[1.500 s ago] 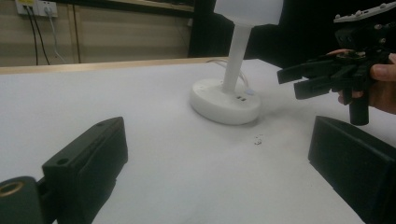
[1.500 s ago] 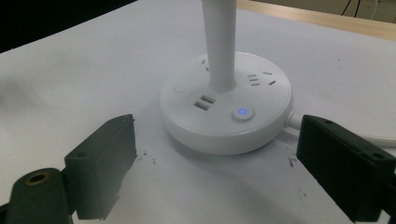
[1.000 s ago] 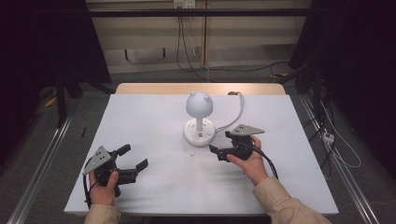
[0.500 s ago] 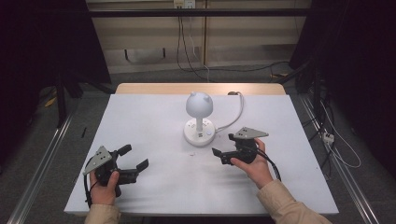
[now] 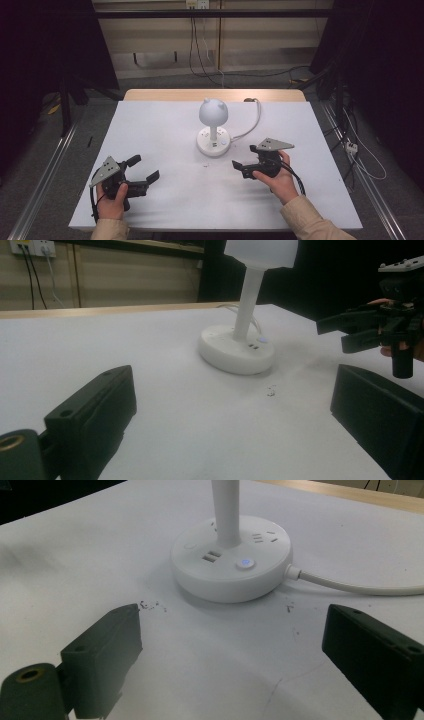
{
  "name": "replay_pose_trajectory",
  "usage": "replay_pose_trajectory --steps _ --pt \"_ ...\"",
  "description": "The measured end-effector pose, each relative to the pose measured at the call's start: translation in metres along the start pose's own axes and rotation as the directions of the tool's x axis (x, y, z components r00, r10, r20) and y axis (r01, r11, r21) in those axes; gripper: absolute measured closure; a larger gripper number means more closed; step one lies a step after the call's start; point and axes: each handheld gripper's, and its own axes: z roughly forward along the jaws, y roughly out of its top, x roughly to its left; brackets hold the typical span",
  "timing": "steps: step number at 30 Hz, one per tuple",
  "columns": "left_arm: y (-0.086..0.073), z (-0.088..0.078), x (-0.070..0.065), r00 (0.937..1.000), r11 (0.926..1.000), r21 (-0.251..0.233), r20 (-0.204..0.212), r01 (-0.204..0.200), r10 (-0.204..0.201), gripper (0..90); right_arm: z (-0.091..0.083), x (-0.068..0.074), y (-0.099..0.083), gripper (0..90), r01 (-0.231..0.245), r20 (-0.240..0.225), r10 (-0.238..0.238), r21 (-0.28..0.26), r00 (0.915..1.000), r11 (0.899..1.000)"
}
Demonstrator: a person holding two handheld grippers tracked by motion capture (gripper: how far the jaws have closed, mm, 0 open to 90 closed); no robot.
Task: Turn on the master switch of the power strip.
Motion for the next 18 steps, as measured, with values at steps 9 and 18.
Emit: replay_pose_trajectory --steps 9,18 --pt "-0.001 0.001 0.0 1.0 1.0 0.002 -0.002 0.003 -0.003 4.2 -0.007 -0.003 -0.005 7.7 -0.005 -0.001 0.005 0.007 1.0 1.0" --pt "-0.001 0.001 0.0 1.0 1.0 0.005 -0.003 0.0 0.0 4.2 -0.013 -0.003 -0.007 8.9 0.003 -0.012 -0.003 0.003 0.9999 1.0"
